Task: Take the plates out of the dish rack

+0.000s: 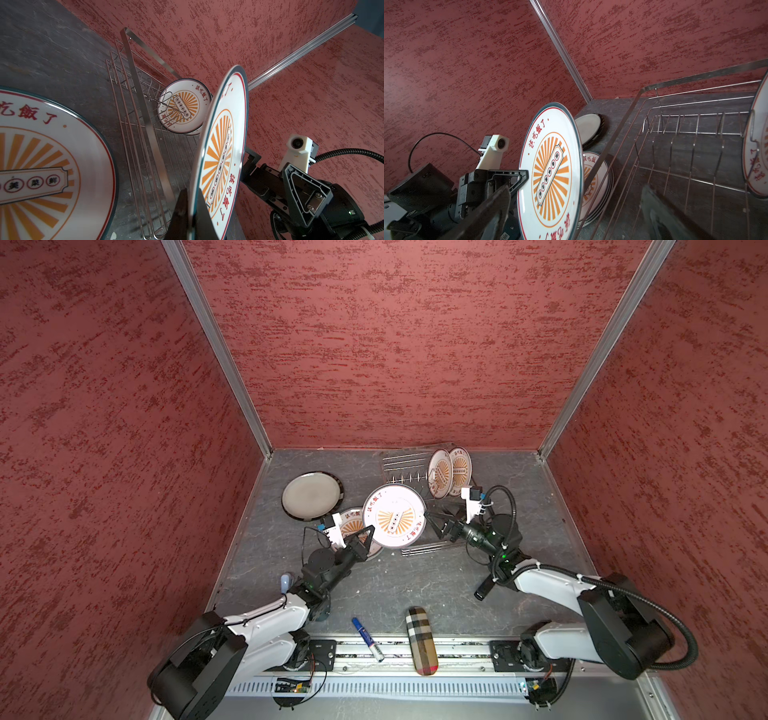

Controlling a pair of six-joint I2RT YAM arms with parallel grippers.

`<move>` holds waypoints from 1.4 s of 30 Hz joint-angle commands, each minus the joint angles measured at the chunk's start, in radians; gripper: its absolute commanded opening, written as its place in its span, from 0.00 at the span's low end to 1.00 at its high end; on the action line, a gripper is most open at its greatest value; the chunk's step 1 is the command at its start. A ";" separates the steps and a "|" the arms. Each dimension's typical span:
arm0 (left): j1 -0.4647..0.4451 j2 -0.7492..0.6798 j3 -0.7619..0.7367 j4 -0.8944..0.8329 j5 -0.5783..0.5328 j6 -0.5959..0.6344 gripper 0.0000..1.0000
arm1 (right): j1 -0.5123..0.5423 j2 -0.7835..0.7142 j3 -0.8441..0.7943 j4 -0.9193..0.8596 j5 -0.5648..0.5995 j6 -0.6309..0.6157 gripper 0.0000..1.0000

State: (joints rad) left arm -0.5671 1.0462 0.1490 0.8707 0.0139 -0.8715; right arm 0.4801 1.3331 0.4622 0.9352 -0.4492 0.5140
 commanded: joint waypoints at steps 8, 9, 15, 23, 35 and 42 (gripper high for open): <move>0.090 -0.153 -0.053 -0.096 -0.032 -0.040 0.00 | 0.126 -0.022 0.021 -0.058 0.147 -0.177 0.99; 0.098 -0.165 -0.058 -0.107 -0.040 -0.045 0.00 | 0.139 -0.019 0.033 -0.076 0.161 -0.190 0.99; 0.155 -0.246 -0.077 -0.239 -0.088 -0.107 0.00 | 0.221 0.009 0.109 -0.205 0.250 -0.262 0.99; 0.186 -0.281 -0.080 -0.331 -0.140 -0.166 0.00 | 0.301 0.075 0.183 -0.267 0.312 -0.338 0.99; 0.215 -0.224 -0.006 -0.568 -0.192 -0.305 0.00 | 0.371 0.190 0.286 -0.347 0.365 -0.401 0.99; 0.217 -0.192 0.030 -0.637 -0.188 -0.351 0.00 | 0.387 0.217 0.303 -0.358 0.374 -0.420 0.99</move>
State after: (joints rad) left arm -0.3576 0.8528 0.1448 0.2489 -0.1604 -1.1866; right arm 0.8558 1.5433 0.7330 0.5827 -0.0994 0.1287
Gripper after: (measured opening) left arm 0.085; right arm 0.990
